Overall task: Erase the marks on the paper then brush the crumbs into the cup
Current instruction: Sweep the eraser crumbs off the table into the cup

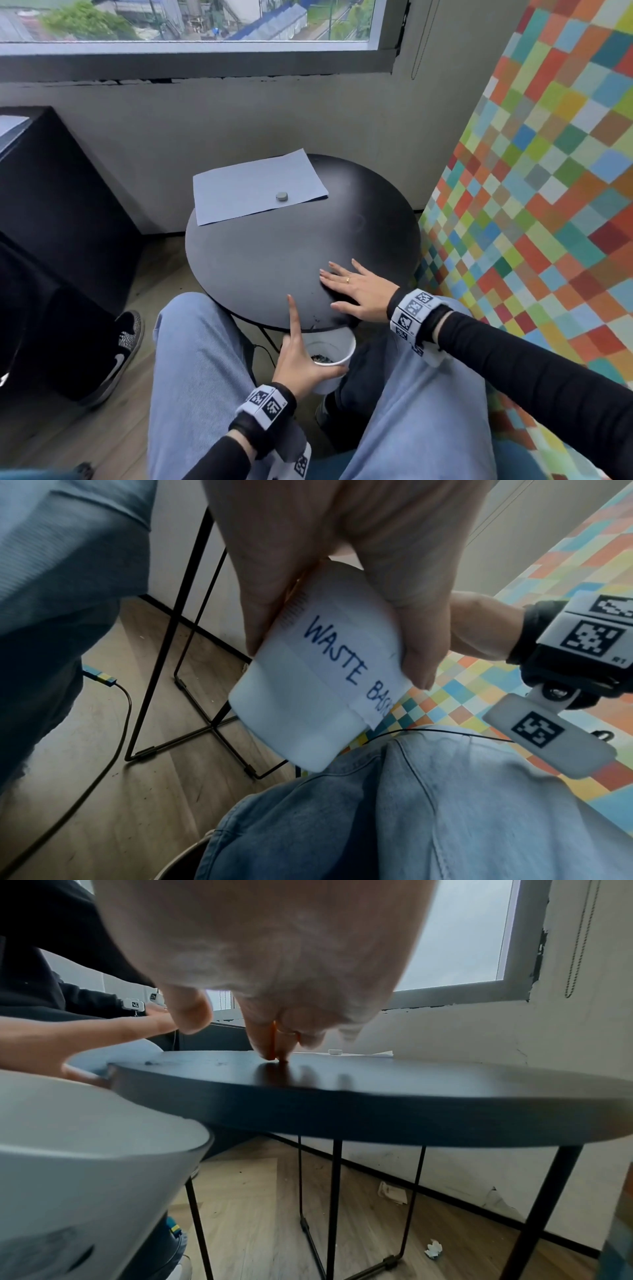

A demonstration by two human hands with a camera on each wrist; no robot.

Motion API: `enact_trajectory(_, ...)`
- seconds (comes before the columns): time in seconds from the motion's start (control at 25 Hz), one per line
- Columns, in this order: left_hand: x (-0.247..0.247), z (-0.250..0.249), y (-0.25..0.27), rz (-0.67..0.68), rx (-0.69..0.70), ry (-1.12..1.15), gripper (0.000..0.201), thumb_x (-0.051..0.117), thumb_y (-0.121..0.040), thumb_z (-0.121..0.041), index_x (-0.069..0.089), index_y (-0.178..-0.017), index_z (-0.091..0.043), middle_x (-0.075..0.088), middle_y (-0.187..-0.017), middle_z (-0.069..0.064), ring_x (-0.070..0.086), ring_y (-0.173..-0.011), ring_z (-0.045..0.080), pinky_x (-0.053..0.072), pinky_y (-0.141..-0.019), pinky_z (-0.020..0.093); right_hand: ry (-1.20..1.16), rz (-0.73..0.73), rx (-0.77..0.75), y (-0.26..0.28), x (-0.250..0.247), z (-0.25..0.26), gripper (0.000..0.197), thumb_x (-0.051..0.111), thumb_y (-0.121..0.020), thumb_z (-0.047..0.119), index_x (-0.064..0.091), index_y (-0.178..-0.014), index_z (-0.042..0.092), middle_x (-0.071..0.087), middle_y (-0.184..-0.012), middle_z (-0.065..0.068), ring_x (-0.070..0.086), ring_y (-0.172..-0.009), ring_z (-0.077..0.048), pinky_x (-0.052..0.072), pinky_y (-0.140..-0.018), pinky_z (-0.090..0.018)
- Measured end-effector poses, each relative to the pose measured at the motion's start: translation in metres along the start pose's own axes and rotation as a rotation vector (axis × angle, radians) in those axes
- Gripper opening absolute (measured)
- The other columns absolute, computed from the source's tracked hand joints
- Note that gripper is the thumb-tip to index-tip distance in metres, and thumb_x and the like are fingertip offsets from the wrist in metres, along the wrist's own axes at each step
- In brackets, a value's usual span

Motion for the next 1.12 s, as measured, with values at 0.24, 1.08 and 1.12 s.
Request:
enact_trajectory(0.24, -0.001, -0.002, -0.005, 0.036, 0.004, -0.002, 0.156, 0.093, -0.047, -0.047, -0.031, -0.142, -0.054, 0.045, -0.148, -0.009, 0.045, -0.135, 0.014, 0.039, -0.113, 0.039, 0.008, -0.021, 0.011, -0.001, 0.002, 0.003, 0.063, 0.031, -0.101, 0.046, 0.011, -0.153, 0.019, 0.005, -0.16, 0.006, -0.008, -0.147, -0.01, -0.009, -0.118, -0.043)
enact_trajectory(1.08, -0.003, -0.003, -0.005, 0.063, 0.0, 0.004, 0.157, 0.095, -0.051, -0.039, -0.032, -0.143, -0.05, 0.041, -0.148, -0.006, 0.044, -0.135, 0.012, 0.036, -0.107, 0.023, -0.03, -0.072, -0.098, 0.012, 0.006, 0.023, 0.063, 0.027, -0.1, 0.048, 0.011, -0.153, 0.018, 0.004, -0.16, 0.006, -0.009, -0.146, -0.009, -0.008, -0.119, -0.04)
enact_trajectory(1.12, -0.003, -0.002, -0.005, 0.066, -0.001, 0.012, 0.158, 0.095, -0.05, -0.04, -0.032, -0.142, -0.052, 0.042, -0.144, -0.011, 0.044, -0.135, 0.01, 0.036, -0.108, 0.024, -0.023, -0.078, -0.007, 0.008, 0.004, 0.014, 0.063, 0.029, -0.101, 0.046, 0.01, -0.153, 0.017, 0.004, -0.16, 0.004, -0.008, -0.147, -0.011, -0.005, -0.119, -0.042)
Point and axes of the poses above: each hand's wrist, its own y-axis away from the middle knuckle, its own x-axis out of the palm, z = x × y, the point moved 5 cm from there along -y, towards the middle knuckle
